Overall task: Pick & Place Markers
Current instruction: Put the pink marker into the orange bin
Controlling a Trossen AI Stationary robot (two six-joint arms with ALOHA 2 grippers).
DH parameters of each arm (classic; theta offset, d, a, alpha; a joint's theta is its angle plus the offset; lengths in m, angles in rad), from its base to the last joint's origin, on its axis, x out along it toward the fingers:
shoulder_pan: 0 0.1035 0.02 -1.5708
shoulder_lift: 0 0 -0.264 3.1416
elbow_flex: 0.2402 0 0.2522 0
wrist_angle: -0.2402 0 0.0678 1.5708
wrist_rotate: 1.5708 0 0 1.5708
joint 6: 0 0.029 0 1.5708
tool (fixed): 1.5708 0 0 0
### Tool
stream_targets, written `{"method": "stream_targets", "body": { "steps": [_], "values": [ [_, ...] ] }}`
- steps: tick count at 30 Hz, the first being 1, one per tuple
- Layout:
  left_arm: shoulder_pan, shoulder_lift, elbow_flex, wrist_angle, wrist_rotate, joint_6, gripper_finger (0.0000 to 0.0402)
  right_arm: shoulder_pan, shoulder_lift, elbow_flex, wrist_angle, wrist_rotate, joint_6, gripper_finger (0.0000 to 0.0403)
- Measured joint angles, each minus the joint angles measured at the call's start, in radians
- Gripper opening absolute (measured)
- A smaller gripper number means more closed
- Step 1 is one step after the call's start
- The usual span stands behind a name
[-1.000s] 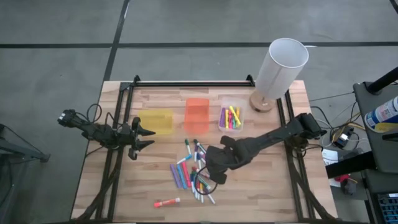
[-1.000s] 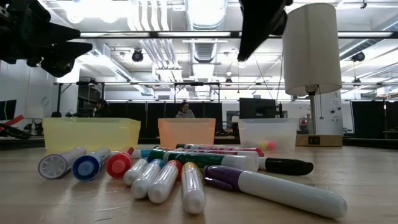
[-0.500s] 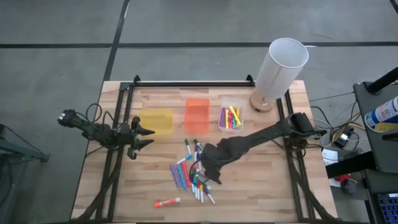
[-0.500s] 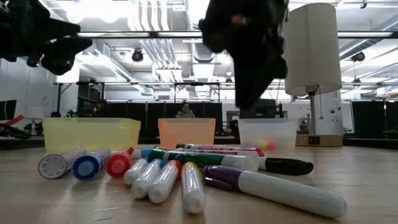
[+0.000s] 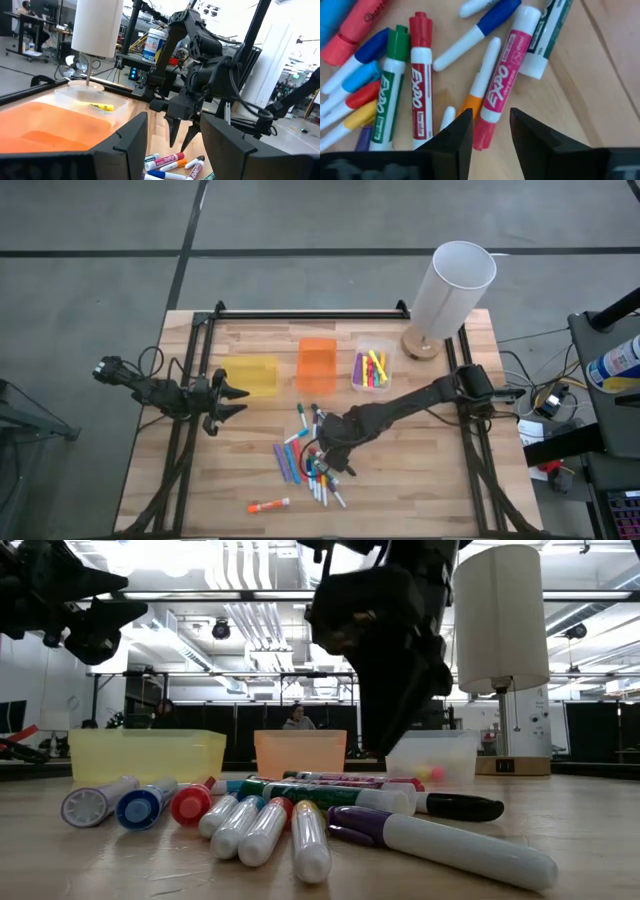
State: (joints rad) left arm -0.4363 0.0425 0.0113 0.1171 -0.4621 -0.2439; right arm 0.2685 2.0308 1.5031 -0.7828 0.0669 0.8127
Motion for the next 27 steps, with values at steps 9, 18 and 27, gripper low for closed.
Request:
{"method": "stream_targets", "body": {
  "steps": [9, 18, 27],
  "values": [
    [0.0, 0.0, 0.0, 0.005, 0.0, -0.004, 0.0179, -0.003, 0.0, -0.074, 0.09, -0.068, 0.049, 0.0105],
    [0.0, 0.0, 0.0, 0.005, -0.008, -0.004, 0.0179, -0.003, 0.0, -0.14, 0.122, -0.066, 0.078, 0.0088],
    [0.0, 0.0, 0.0, 0.005, -0.008, -0.004, 0.0179, -0.011, -0.006, -0.184, 0.177, -0.076, 0.066, 0.0064]
  ]
}}
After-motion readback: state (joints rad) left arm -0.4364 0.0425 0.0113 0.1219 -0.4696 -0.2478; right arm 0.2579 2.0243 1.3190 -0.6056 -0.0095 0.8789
